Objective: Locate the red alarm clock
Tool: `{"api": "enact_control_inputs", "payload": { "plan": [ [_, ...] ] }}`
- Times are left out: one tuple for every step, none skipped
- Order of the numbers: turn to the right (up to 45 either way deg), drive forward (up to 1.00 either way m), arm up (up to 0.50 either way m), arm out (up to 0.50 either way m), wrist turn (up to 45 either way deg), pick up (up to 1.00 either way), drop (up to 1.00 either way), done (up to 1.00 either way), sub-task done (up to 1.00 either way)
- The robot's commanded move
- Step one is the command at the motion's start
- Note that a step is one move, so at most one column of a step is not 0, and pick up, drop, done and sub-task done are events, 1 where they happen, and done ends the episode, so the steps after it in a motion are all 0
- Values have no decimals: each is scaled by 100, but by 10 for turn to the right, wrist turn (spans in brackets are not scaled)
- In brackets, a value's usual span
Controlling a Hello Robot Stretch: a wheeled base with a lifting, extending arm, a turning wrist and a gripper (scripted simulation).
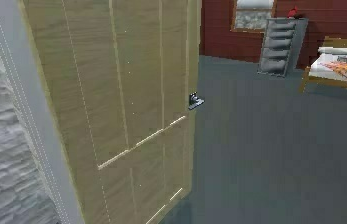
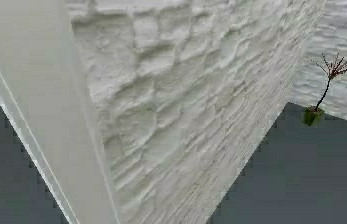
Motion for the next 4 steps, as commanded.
{"api": "enact_control_inputs", "payload": {
  "plan": [
    [0, 55, 0, 0, 0, 0, 0, 0, 0],
    [450, 0, 0, 0, 0, 0, 0, 0, 0],
    [0, 100, 0, 0, 0, 0, 0, 0, 0],
    [0, 100, 0, 0, 0, 0, 0, 0, 0]
  ]
}}
